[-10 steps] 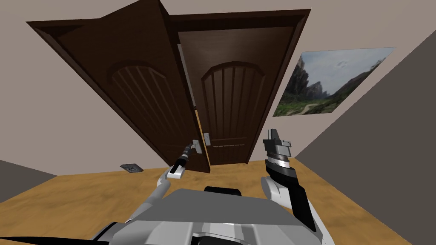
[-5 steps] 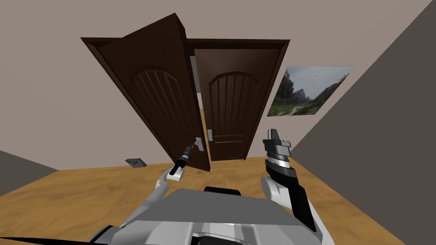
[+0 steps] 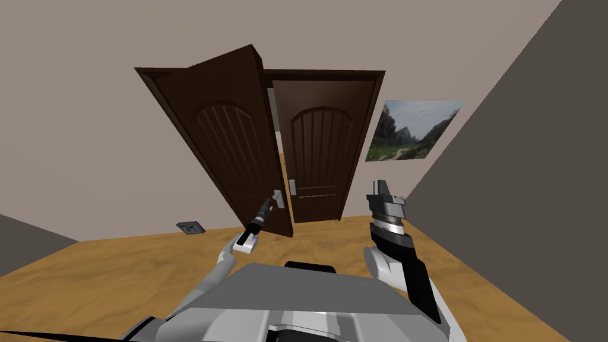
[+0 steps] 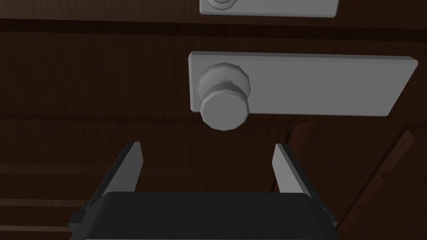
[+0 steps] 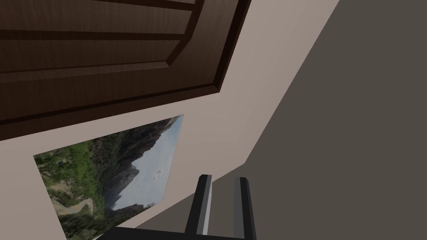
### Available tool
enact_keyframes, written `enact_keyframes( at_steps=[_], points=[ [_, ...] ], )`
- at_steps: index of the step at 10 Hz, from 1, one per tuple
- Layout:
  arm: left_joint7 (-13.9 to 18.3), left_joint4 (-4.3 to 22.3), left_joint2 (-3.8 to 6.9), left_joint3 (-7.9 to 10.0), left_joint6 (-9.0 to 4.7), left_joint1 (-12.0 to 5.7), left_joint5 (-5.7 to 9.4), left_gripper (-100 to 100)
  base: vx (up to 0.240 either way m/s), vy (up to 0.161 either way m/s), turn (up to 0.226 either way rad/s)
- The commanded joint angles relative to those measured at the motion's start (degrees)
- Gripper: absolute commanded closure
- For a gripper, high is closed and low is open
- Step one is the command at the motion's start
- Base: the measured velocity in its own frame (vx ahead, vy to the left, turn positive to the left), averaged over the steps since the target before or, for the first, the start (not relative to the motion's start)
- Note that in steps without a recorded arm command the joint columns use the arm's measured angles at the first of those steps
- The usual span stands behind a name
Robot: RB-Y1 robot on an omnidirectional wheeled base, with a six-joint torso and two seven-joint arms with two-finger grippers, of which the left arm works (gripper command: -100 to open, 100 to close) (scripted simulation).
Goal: Pull the door open
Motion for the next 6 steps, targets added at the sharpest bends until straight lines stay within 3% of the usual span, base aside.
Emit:
enact_keyframes(
  at_steps=[1,5,6],
  points=[
    [-0.19,0.47,-0.22,0.25,0.07,-0.51,-0.04,-100,0.164,0.008,-0.048],
    [-0.53,1.21,-0.70,0.68,0.19,-1.24,-0.12,-100,0.156,0.005,-0.028],
    [-0.53,1.21,-0.70,0.68,0.19,-1.24,-0.12,100,-0.007,-0.002,0.008]
  ],
)
